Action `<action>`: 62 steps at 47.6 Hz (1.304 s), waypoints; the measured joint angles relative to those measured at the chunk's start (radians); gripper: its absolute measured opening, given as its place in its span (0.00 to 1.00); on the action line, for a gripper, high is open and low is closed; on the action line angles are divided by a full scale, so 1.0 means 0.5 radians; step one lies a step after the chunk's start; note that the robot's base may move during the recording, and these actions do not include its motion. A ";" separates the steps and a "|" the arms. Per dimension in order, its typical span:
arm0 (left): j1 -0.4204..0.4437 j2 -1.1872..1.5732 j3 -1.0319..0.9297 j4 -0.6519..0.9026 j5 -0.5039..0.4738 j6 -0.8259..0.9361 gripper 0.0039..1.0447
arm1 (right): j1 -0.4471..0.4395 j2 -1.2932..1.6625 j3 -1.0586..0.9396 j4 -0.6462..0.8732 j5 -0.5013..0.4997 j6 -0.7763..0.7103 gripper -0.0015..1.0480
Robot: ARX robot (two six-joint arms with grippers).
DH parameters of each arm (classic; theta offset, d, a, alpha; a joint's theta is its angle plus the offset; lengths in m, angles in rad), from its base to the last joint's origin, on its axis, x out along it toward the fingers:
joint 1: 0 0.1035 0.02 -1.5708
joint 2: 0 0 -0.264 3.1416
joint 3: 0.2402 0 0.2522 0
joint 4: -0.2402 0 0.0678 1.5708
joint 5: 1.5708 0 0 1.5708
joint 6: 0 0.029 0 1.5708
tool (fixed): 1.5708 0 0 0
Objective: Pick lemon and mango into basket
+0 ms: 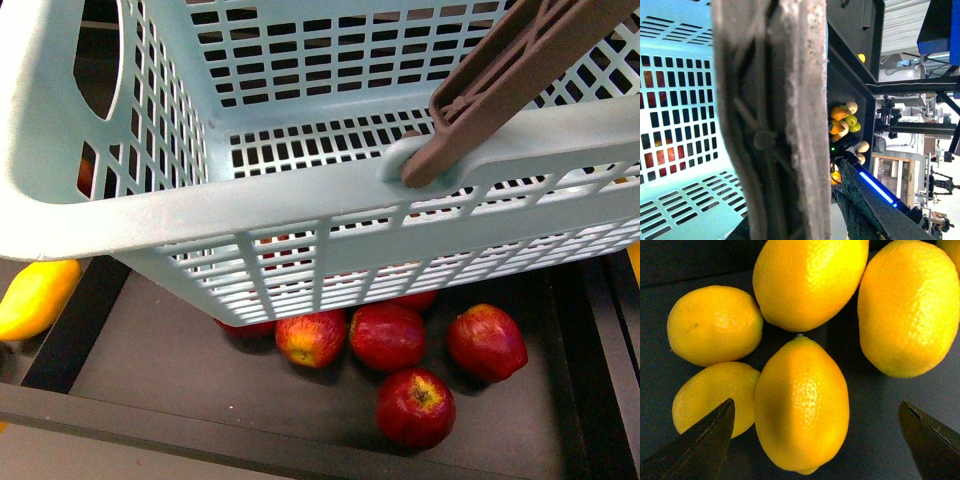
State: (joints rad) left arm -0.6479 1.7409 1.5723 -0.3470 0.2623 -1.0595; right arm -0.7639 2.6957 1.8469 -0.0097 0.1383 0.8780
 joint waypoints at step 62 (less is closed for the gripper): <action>0.000 0.000 0.000 0.000 0.000 0.000 0.25 | 0.105 -0.830 -1.206 0.645 -0.377 -0.822 0.61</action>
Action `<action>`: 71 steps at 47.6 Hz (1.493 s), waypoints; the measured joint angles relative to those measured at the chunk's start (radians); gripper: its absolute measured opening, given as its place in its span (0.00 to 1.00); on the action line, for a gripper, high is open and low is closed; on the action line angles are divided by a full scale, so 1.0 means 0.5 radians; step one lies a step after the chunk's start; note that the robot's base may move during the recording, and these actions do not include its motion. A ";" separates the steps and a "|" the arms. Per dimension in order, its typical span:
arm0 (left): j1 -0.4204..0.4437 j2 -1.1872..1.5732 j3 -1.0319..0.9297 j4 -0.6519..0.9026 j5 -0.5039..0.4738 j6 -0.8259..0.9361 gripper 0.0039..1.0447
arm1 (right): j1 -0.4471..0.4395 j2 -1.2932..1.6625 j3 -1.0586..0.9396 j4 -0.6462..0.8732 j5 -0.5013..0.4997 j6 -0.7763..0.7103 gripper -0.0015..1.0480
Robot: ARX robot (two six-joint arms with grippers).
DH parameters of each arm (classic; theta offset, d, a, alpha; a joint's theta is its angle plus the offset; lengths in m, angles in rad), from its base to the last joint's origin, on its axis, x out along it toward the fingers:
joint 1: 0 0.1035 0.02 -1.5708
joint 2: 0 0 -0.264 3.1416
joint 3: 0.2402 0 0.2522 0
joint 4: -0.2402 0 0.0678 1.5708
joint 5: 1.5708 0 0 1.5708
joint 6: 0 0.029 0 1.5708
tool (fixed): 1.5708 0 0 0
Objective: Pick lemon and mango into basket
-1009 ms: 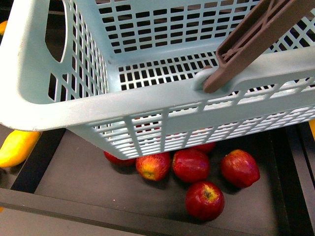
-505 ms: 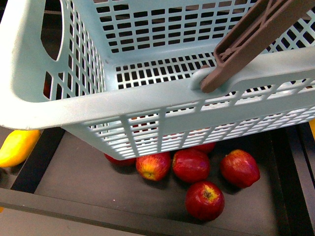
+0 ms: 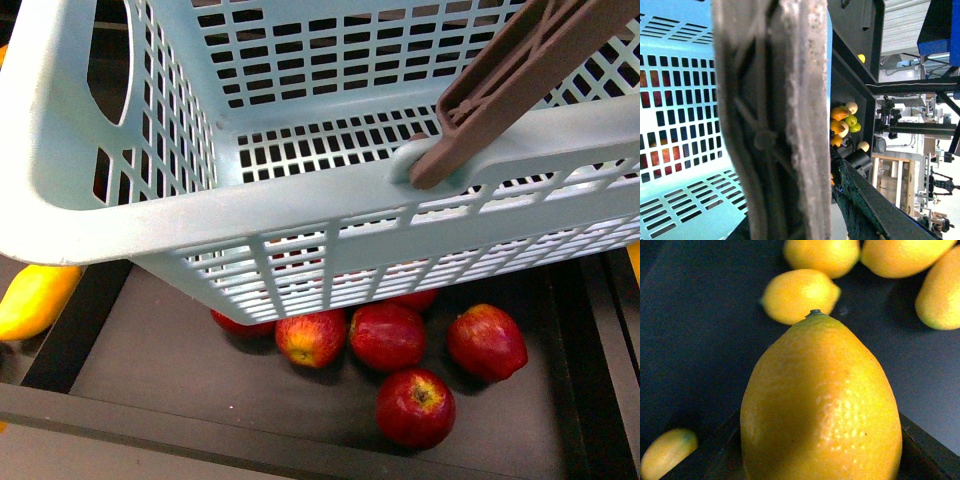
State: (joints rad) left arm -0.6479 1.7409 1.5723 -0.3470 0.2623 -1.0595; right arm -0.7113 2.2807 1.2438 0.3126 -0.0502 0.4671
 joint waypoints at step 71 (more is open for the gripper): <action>0.001 0.000 0.000 0.000 0.000 0.000 0.25 | 1.779 -2.171 -0.970 -0.442 -0.082 -0.119 0.69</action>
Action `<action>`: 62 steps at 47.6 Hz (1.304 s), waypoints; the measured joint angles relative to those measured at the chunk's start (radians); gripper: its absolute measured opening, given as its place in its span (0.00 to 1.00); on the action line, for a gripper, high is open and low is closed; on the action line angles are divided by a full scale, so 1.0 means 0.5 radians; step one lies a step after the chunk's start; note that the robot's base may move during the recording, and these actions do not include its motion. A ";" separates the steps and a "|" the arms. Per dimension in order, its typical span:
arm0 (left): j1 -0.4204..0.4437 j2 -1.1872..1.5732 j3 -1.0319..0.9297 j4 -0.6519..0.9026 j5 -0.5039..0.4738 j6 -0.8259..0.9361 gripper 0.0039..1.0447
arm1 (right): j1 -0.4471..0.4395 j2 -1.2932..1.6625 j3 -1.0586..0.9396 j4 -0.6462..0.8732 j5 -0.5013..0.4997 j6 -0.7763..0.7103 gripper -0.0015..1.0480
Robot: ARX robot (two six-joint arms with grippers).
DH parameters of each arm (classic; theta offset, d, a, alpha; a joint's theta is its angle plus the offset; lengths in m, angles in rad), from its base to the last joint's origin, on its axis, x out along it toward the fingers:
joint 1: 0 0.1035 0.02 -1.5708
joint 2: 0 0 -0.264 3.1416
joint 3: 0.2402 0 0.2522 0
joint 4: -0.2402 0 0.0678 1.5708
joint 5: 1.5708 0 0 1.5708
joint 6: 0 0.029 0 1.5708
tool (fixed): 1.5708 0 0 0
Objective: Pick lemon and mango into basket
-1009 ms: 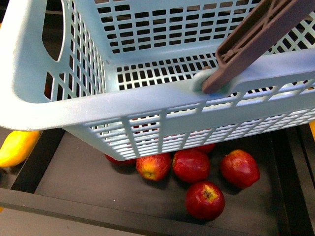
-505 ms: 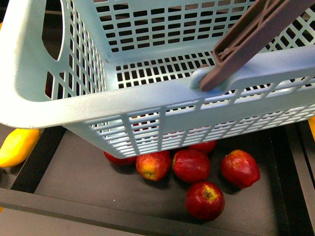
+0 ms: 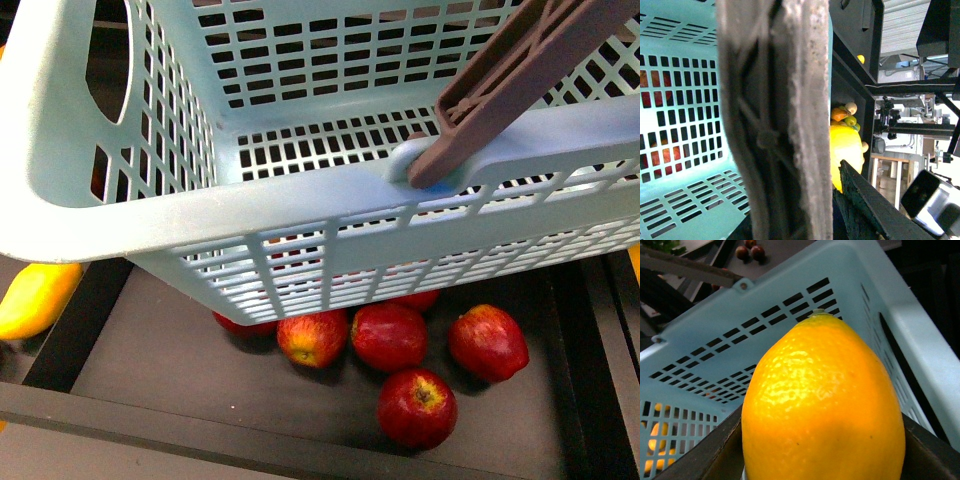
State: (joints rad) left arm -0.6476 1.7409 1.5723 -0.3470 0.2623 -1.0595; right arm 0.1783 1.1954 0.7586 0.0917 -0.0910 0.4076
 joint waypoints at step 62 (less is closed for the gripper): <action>0.000 0.002 0.000 0.000 -0.003 0.001 0.24 | -0.359 -1.791 -1.248 0.131 0.181 -0.797 0.17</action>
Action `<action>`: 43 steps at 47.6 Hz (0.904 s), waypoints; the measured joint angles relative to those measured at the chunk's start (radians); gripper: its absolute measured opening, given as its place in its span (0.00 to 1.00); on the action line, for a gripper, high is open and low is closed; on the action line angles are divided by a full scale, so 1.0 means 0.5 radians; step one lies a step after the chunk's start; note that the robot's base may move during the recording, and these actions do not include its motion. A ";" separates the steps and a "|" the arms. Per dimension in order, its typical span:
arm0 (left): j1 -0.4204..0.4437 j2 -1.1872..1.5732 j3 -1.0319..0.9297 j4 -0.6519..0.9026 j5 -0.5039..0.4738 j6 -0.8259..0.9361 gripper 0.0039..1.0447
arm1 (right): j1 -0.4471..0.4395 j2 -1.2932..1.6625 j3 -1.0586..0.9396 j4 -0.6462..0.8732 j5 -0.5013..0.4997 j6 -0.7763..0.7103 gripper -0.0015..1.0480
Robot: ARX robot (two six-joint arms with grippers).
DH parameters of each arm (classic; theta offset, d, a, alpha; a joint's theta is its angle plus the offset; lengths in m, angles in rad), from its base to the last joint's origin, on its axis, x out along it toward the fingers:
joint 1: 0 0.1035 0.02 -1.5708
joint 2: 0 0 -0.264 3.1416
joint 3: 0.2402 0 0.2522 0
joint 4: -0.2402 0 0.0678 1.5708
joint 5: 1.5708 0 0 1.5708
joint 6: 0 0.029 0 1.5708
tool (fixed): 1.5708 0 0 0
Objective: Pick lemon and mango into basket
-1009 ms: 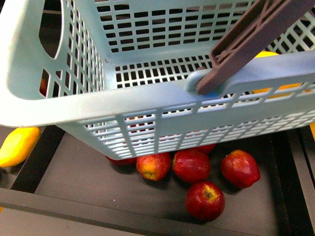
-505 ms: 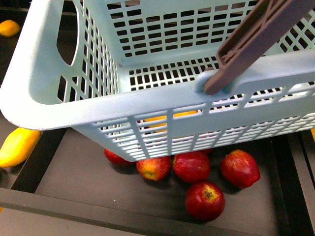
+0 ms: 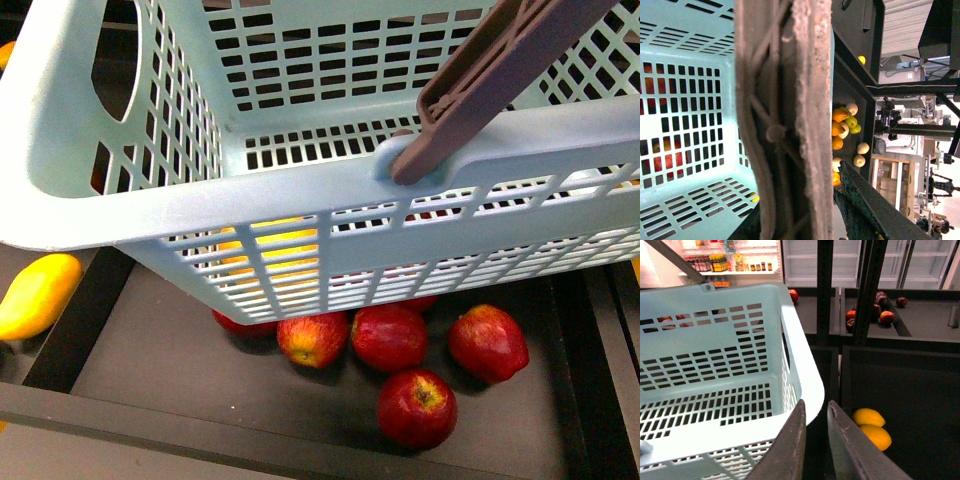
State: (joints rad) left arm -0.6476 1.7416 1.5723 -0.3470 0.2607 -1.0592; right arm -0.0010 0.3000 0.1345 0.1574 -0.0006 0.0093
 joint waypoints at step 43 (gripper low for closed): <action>-0.005 0.014 0.002 0.000 0.000 -0.001 0.24 | 0.002 -0.014 -0.012 0.004 0.004 -0.006 0.92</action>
State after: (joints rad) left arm -0.6502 1.7485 1.5730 -0.3470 0.2607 -1.0595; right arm -0.0002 0.2928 0.1284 0.1593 0.0013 0.0063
